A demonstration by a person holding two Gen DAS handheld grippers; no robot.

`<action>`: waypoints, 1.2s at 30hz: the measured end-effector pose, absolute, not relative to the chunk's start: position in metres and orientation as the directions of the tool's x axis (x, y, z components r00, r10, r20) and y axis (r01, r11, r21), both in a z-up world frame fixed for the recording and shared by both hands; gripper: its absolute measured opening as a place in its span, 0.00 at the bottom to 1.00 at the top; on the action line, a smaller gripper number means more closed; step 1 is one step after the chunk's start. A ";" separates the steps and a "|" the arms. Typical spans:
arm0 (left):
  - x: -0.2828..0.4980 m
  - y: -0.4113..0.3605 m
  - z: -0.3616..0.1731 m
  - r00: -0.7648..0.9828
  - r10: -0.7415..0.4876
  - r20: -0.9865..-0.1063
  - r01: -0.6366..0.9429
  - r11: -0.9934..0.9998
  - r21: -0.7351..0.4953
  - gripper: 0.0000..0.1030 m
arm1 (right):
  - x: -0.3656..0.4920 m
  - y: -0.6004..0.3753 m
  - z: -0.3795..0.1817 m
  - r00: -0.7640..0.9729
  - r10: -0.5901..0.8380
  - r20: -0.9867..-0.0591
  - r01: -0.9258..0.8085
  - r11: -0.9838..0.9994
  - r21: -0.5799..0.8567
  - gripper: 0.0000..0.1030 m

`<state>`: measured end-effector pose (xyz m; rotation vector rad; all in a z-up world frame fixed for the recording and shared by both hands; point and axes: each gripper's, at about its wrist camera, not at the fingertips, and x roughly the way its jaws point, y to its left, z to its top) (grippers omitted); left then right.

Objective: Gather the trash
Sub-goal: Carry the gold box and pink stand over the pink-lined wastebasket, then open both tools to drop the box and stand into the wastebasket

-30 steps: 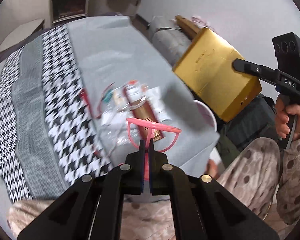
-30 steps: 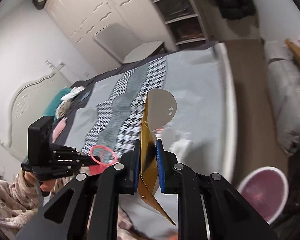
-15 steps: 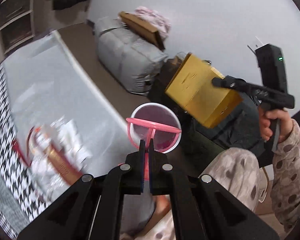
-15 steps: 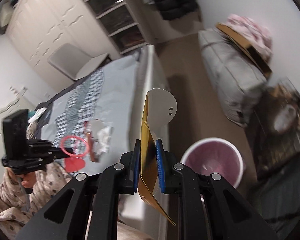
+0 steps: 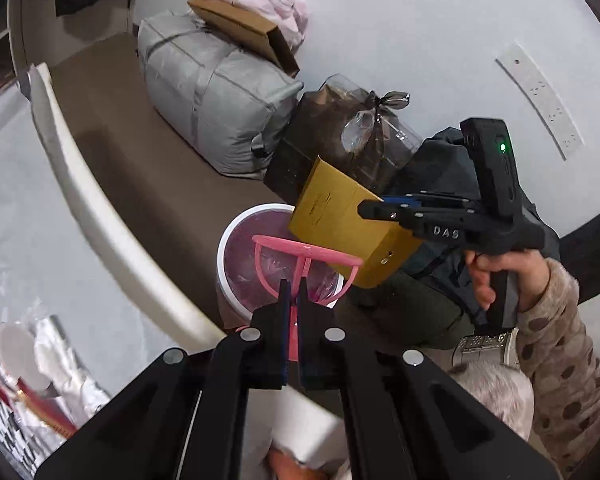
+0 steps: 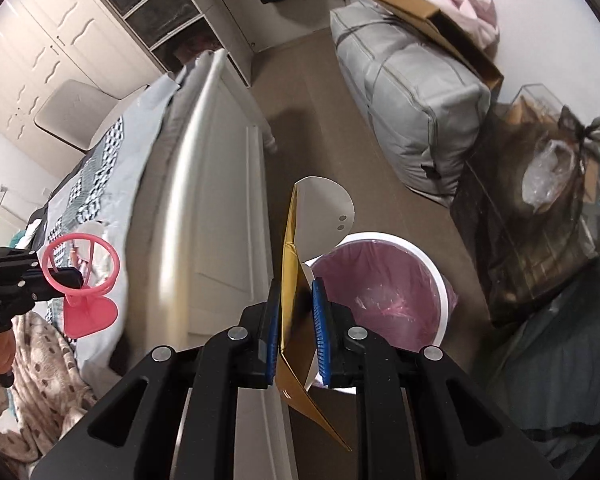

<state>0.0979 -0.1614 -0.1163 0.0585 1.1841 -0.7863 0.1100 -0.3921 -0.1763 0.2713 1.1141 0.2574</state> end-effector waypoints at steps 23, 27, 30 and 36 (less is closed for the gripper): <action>0.124 -0.238 -0.177 0.042 -0.465 -0.884 0.618 0.708 -0.343 0.03 | 0.021 -0.451 -0.175 0.609 0.201 -0.768 0.204 0.895 0.396 0.82; 0.129 -0.265 -0.191 0.027 -0.455 -0.890 0.656 0.680 -0.328 0.03 | -0.011 -0.463 -0.159 0.650 0.161 -0.742 0.250 0.877 0.409 0.82; 0.134 -0.284 -0.203 0.009 -0.452 -0.892 0.675 0.661 -0.328 0.03 | -0.029 -0.469 -0.152 0.662 0.135 -0.737 0.273 0.872 0.405 0.82; 0.137 -0.314 -0.226 -0.012 -0.420 -0.908 0.717 0.629 -0.301 0.03 | -0.055 -0.479 -0.147 0.659 0.086 -0.747 0.320 0.867 0.382 0.83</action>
